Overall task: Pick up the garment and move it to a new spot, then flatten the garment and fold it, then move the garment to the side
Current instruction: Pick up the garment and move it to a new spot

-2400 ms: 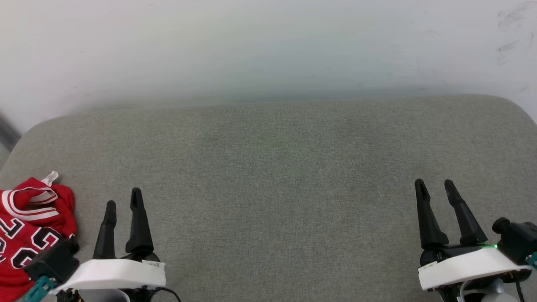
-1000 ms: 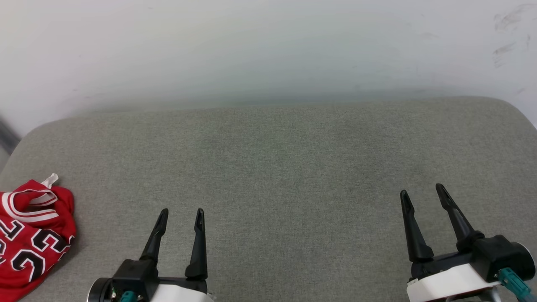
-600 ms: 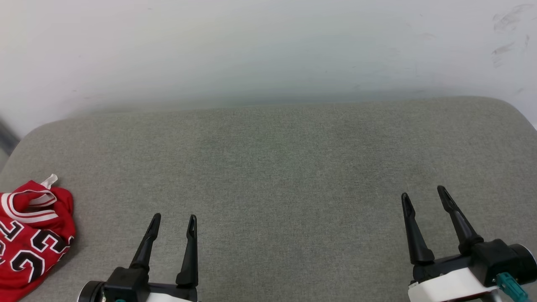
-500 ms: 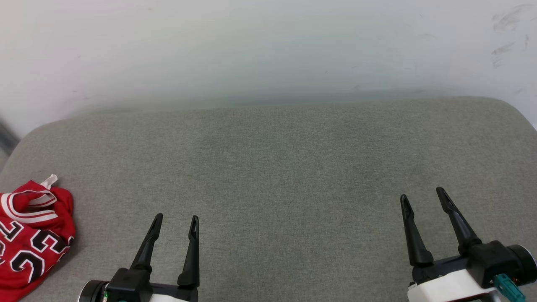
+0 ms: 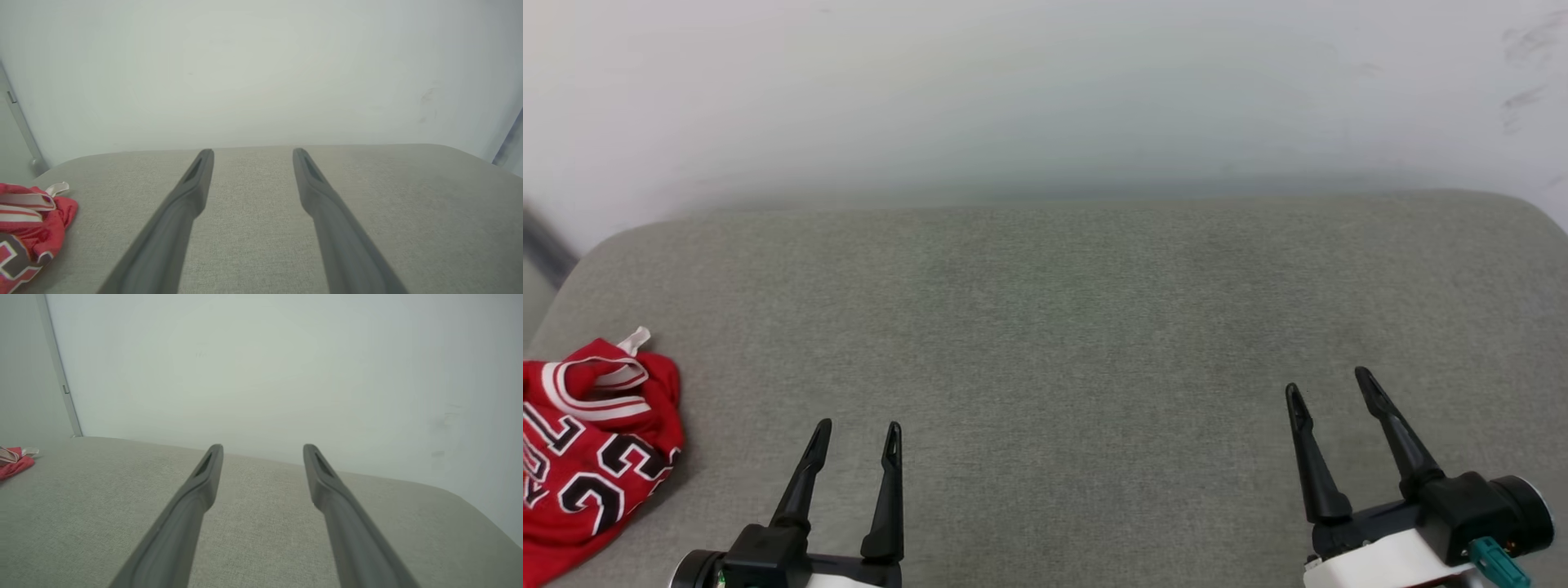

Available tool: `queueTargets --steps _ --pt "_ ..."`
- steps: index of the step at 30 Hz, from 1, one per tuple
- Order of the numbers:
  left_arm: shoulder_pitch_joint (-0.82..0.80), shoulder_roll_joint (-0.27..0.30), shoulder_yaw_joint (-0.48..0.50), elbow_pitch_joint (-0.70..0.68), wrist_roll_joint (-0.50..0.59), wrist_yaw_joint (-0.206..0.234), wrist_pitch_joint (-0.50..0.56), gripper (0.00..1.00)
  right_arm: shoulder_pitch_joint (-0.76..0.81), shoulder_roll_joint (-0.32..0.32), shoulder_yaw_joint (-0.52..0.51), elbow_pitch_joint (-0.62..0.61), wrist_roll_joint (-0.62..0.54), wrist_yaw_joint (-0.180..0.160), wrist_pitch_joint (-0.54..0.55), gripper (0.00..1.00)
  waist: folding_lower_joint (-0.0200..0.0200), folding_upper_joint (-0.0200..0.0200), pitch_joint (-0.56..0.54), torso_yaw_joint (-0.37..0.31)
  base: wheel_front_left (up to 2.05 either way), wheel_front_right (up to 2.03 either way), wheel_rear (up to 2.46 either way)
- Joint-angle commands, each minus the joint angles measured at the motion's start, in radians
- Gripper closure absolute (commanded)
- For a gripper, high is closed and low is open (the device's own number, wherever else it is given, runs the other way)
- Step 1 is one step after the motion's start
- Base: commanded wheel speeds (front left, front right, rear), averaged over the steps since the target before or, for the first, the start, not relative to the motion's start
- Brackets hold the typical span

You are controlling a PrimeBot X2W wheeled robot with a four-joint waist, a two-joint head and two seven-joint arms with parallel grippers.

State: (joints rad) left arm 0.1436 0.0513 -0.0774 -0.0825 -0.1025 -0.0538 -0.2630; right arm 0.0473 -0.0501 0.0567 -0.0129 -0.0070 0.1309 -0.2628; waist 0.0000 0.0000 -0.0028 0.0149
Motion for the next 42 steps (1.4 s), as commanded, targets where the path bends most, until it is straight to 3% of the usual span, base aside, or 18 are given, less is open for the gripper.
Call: queueTargets --steps 1,9,27,42 --pt "-0.003 -0.001 0.007 0.004 -0.001 0.002 -0.003 0.0 0.012 0.0 0.009 -0.002 0.0 0.0 -0.003 0.0 0.0 0.0 0.004 0.021 0.0 0.0 0.0" --pt "-0.005 -0.001 0.019 0.009 0.002 0.003 -0.003 0.0 0.021 0.0 0.042 0.0 -0.002 0.0 -0.003 0.0 0.0 0.0 0.013 0.101 0.0 0.0 0.0" --pt "0.015 -0.001 0.062 0.013 0.026 -0.014 -0.003 0.0 0.011 0.0 0.096 0.008 0.008 0.0 -0.003 0.0 0.0 0.0 -0.004 0.359 0.0 0.0 0.0" --pt "0.025 -0.001 0.049 0.011 0.037 -0.02 -0.003 0.0 0.018 0.0 0.103 0.007 0.024 0.0 -0.003 0.0 0.0 0.0 -0.018 0.447 0.0 0.0 0.0"
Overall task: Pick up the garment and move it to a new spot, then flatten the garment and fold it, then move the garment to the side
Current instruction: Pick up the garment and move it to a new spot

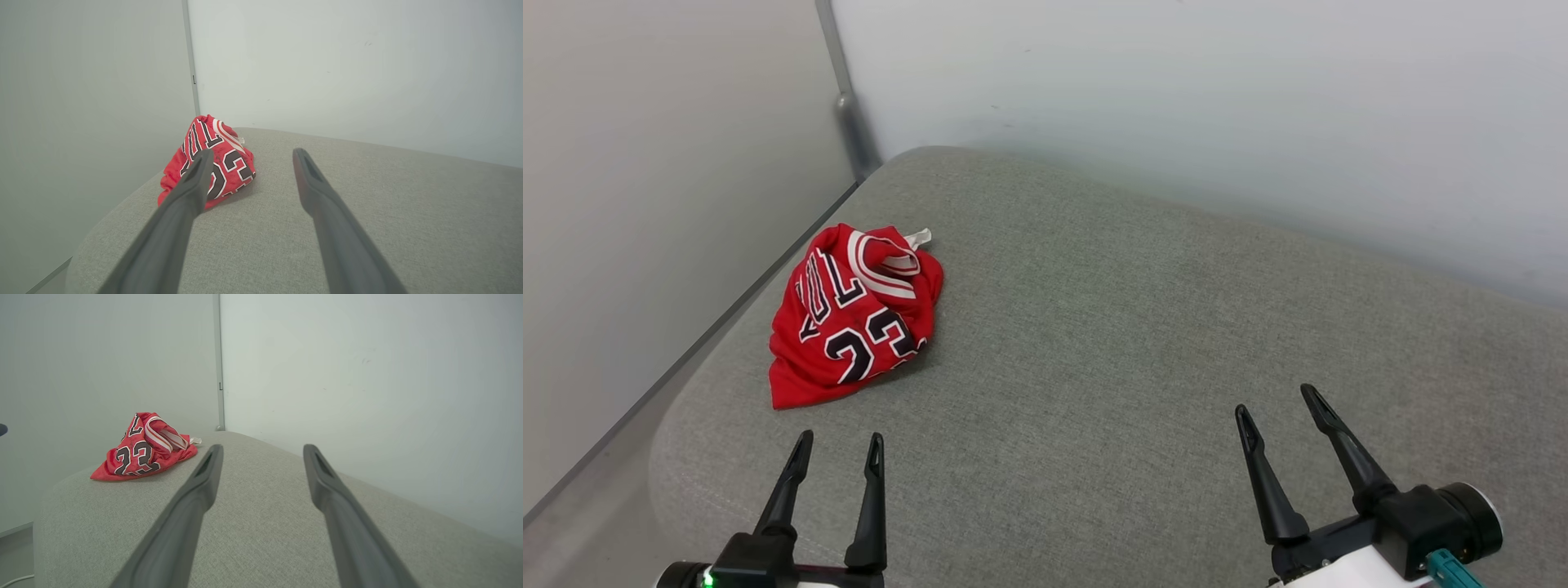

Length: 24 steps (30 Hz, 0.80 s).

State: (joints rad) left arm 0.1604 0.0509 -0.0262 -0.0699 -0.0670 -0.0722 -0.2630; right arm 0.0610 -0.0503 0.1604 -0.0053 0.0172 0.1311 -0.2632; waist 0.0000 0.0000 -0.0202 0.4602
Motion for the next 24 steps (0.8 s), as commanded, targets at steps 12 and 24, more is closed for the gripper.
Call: queueTargets --steps 12,24 --pt "-0.038 -0.001 0.028 -0.006 -0.038 0.006 -0.003 0.0 -0.034 0.0 -0.015 -0.032 -0.023 -0.001 -0.002 0.0 0.0 0.0 0.063 -0.029 0.0 0.0 0.0" --pt "-0.367 0.127 0.019 0.186 -0.147 -0.058 -0.001 0.0 -0.141 0.0 -0.001 -0.072 -0.121 -0.001 -0.002 0.0 0.0 0.0 0.28 -0.143 0.0 0.0 0.0"
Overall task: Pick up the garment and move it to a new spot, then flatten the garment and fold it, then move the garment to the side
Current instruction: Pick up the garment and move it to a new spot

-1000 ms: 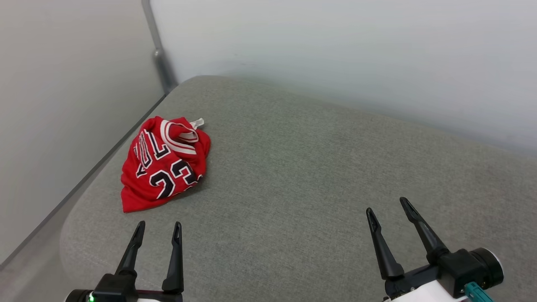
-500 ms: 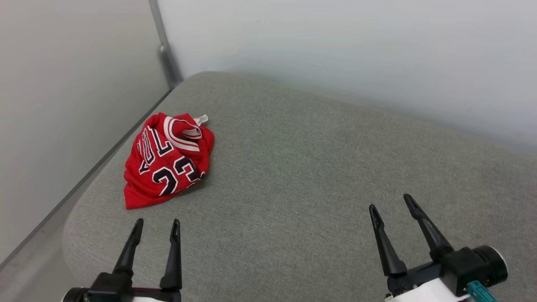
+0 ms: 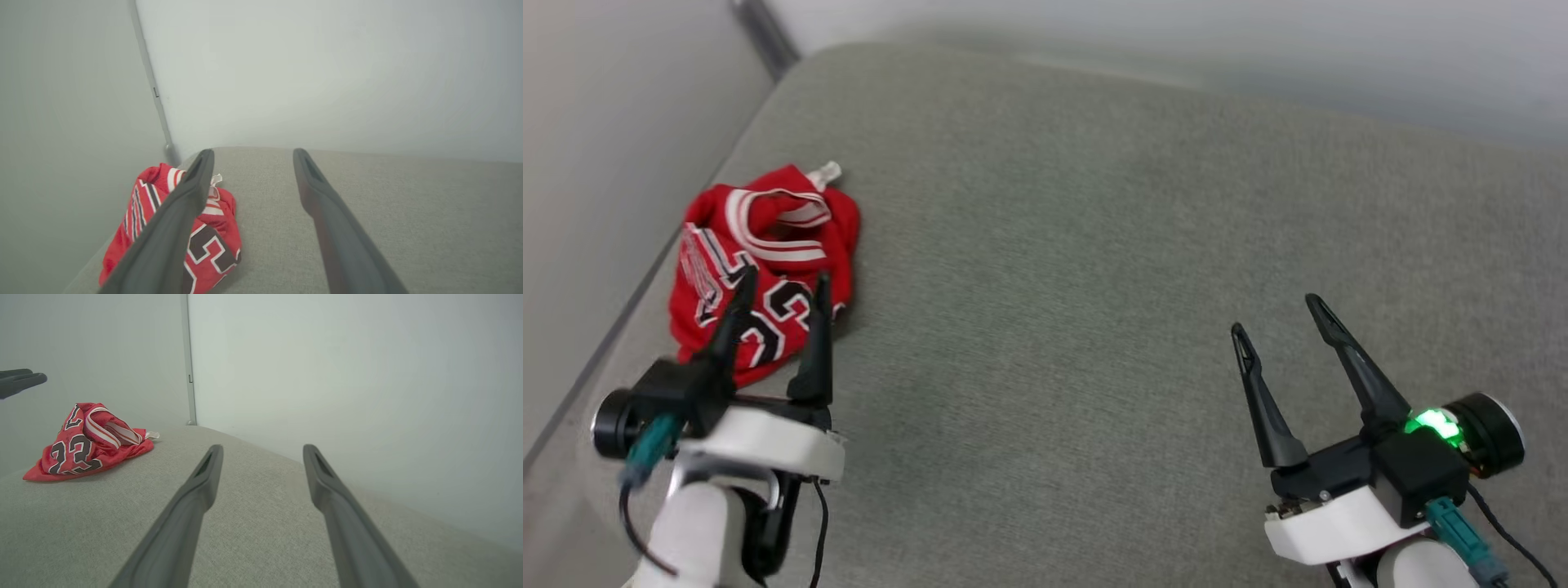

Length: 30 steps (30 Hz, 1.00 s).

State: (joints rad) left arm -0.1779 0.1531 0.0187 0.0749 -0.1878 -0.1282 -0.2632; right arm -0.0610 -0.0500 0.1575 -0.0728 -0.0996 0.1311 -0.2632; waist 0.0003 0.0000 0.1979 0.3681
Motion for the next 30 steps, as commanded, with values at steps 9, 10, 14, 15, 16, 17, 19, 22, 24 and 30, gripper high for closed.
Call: queueTargets --steps 9,10,14,15,16,17,19,22,24,30 --pt "-0.374 0.358 -0.154 0.307 -0.332 -0.001 0.358 0.0 -0.079 0.0 0.029 -0.019 -0.036 -0.001 -0.002 0.0 -0.0003 0.0 0.184 -0.137 0.0 0.0 0.0" --pt "-0.4 0.383 -0.173 0.321 -0.356 -0.001 0.415 0.0 -0.084 -0.001 0.028 -0.02 -0.039 -0.001 -0.002 0.0 -0.0003 0.0 0.195 -0.144 0.0 0.0 0.0" --pt "-0.482 0.462 -0.21 0.389 -0.464 -0.001 0.659 0.0 -0.1 0.0 0.04 -0.021 -0.051 -0.001 -0.002 0.0 -0.0003 0.0 0.241 -0.172 0.0 0.0 0.0" --pt "-0.501 0.474 -0.211 0.401 -0.499 -0.001 0.718 0.0 -0.103 0.0 0.044 -0.022 -0.052 -0.001 -0.002 0.0 -0.0003 0.0 0.251 -0.178 0.0 0.0 0.0" --pt "-0.515 0.491 -0.215 0.408 -0.523 -0.001 0.77 0.0 -0.107 0.0 0.048 -0.023 -0.055 -0.001 -0.002 0.0 -0.0003 0.0 0.261 -0.184 0.0 0.0 0.0" --pt "-0.524 0.507 -0.218 0.417 -0.543 -0.001 0.818 0.0 -0.11 0.0 0.054 -0.024 -0.058 -0.001 -0.002 0.0 -0.0003 0.0 0.271 -0.19 0.0 0.0 0.0" --pt "-0.533 0.524 -0.226 0.435 -0.574 -0.001 0.9 0.0 -0.117 0.0 0.061 -0.024 -0.061 -0.001 -0.002 0.0 -0.0003 0.0 0.288 -0.201 0.0 0.0 0.0" --pt "-0.543 0.541 -0.227 0.461 -0.598 0.009 0.981 0.0 -0.129 -0.001 0.067 -0.025 -0.067 -0.001 -0.002 0.0 -0.0003 0.0 0.314 -0.216 0.0 0.0 0.0" --pt "-0.544 0.552 -0.233 0.477 -0.596 0.021 1.012 0.0 -0.137 0.0 0.067 -0.025 -0.067 -0.001 -0.002 0.0 -0.0003 0.0 0.329 -0.224 0.0 0.0 0.0" --pt "-0.517 0.535 -0.252 0.546 -0.603 0.043 1.051 0.0 -0.142 0.0 0.062 -0.025 -0.076 -0.001 -0.002 0.0 -0.0003 0.0 0.355 -0.237 0.0 0.0 0.0"
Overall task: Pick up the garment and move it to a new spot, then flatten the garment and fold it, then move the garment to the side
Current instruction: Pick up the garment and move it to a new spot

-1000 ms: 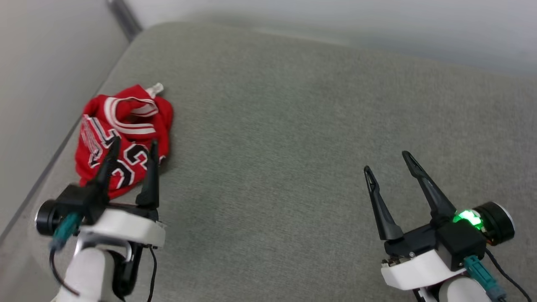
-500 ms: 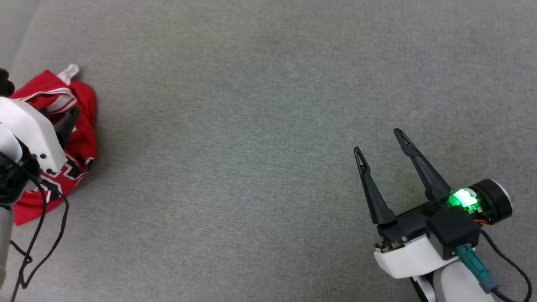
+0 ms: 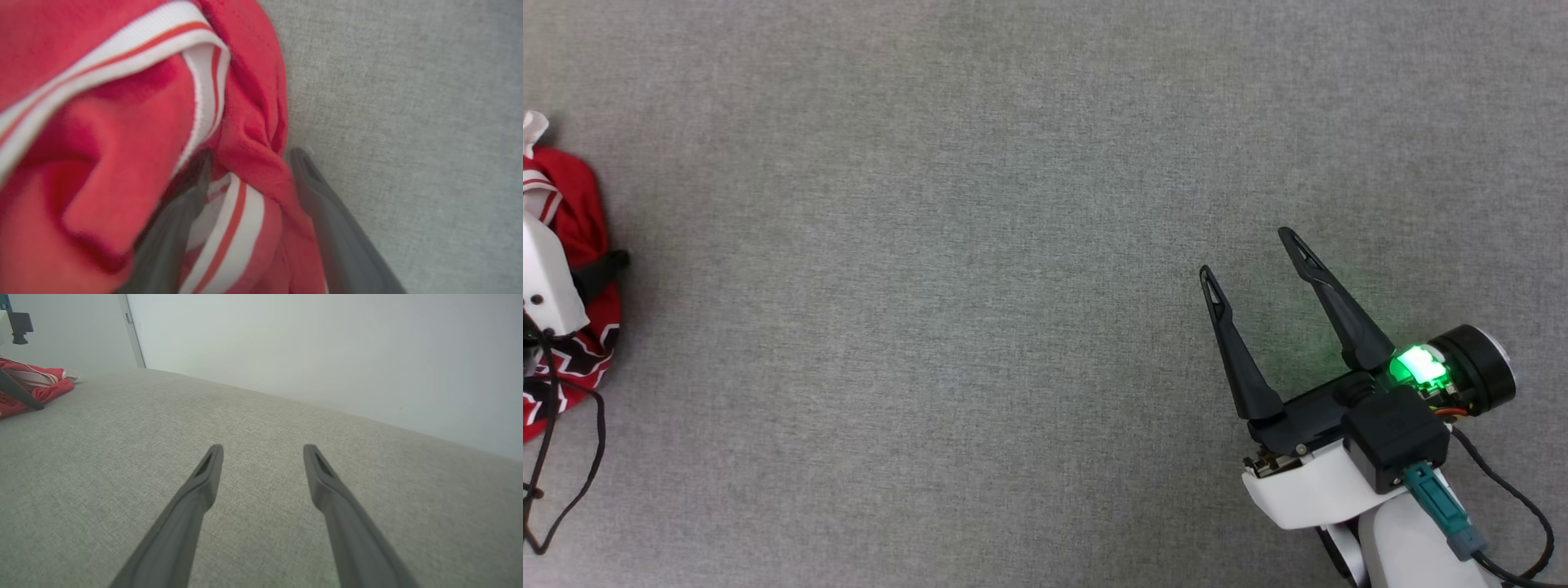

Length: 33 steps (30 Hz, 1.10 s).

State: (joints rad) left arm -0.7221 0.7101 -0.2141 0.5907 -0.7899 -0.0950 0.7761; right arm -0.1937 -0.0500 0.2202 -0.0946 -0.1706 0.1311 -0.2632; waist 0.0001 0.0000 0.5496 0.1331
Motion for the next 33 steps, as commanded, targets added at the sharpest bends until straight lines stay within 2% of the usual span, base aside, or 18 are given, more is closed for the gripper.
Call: queueTargets --steps 1,2,7,10,18,22,33 --pt "0.032 -0.023 -0.023 0.043 0.001 0.012 0.018 0.3 -0.007 0.0 -0.001 -0.003 -0.004 -0.001 -0.002 0.0 -0.0001 0.0 0.004 -0.003 0.0 0.0 0.0" --pt "0.036 -0.025 -0.027 0.052 0.0 0.009 0.023 1.0 -0.006 0.0 -0.002 -0.003 -0.006 -0.001 -0.002 0.0 -0.0001 0.0 0.006 -0.004 0.0 0.0 0.0" --pt "0.04 -0.021 -0.037 0.072 0.015 0.006 -0.003 1.0 -0.001 0.0 -0.007 0.001 -0.01 -0.001 -0.002 0.0 -0.0001 0.0 0.002 0.0 0.0 0.0 0.0" --pt "0.026 -0.038 -0.03 0.075 0.003 -0.005 -0.04 1.0 -0.004 0.0 -0.009 0.01 -0.018 -0.001 -0.002 0.0 -0.0001 0.0 -0.011 0.006 0.0 0.0 0.0" --pt "-0.001 -0.045 -0.066 0.022 -0.004 -0.031 -0.117 1.0 0.007 0.0 -0.001 0.028 -0.001 -0.001 -0.002 0.0 -0.0001 0.0 -0.098 -0.001 0.0 0.0 0.0" --pt "-0.001 -0.062 -0.097 -0.056 -0.024 -0.034 -0.148 1.0 0.021 0.0 0.004 0.035 0.017 -0.001 -0.002 0.0 -0.0001 0.0 -0.154 -0.022 0.0 0.0 0.0" --pt "0.076 -0.113 -0.275 -0.38 -0.053 -0.035 -0.173 1.0 0.061 0.0 -0.001 0.04 0.069 -0.001 -0.002 0.0 -0.0001 0.0 -0.259 -0.122 0.0 0.0 0.0"
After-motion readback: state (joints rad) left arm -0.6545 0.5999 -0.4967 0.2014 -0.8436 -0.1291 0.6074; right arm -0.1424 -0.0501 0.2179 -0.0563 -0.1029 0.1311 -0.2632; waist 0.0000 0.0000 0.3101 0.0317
